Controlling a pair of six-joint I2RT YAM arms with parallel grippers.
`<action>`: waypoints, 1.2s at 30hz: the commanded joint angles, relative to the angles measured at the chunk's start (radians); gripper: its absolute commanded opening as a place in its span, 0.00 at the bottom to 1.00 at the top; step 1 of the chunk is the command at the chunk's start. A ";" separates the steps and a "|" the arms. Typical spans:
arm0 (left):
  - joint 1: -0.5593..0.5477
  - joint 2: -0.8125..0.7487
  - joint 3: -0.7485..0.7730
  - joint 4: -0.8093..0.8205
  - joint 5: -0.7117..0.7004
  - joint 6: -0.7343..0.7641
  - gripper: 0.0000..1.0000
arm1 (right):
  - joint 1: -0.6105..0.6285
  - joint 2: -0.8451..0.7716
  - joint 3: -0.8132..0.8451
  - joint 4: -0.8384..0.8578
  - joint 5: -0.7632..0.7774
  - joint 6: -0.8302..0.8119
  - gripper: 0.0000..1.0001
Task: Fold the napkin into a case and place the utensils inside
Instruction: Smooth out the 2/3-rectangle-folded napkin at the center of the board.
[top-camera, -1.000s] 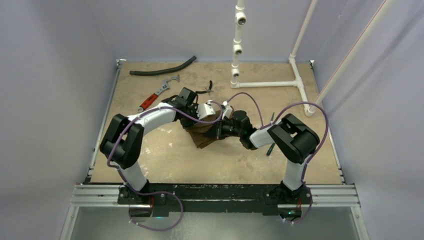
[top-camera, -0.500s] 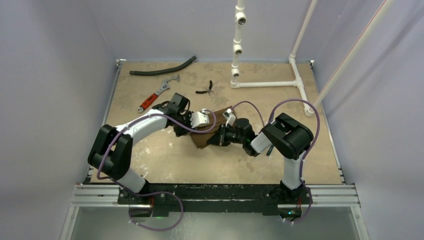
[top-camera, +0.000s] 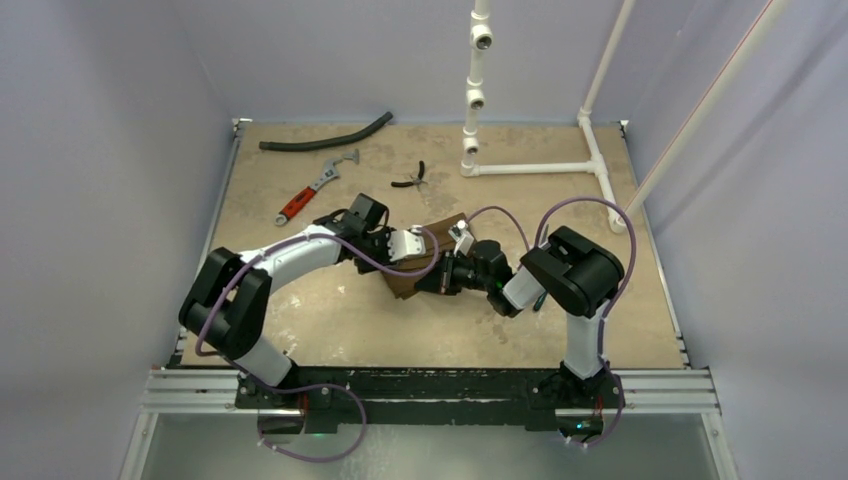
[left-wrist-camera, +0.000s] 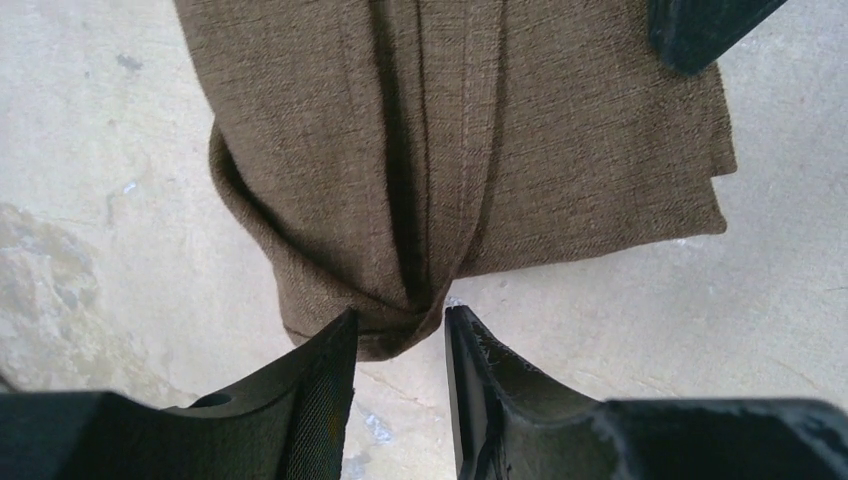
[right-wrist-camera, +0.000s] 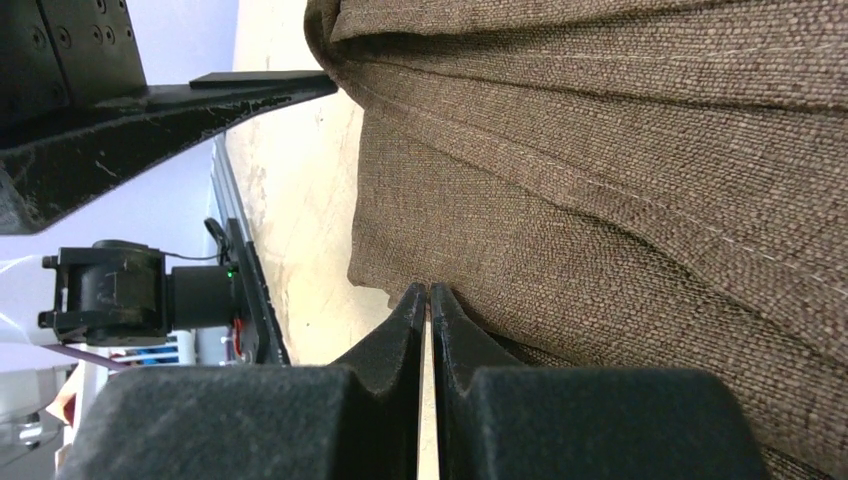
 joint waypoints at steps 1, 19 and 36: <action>-0.020 0.030 -0.021 0.030 -0.009 -0.015 0.34 | 0.008 0.010 0.001 0.045 -0.009 0.020 0.06; -0.024 0.003 0.044 -0.023 -0.016 -0.063 0.00 | 0.025 0.042 0.023 0.039 0.026 0.129 0.03; -0.094 -0.061 -0.017 -0.123 0.033 0.031 0.00 | 0.035 0.059 0.026 0.056 0.059 0.180 0.02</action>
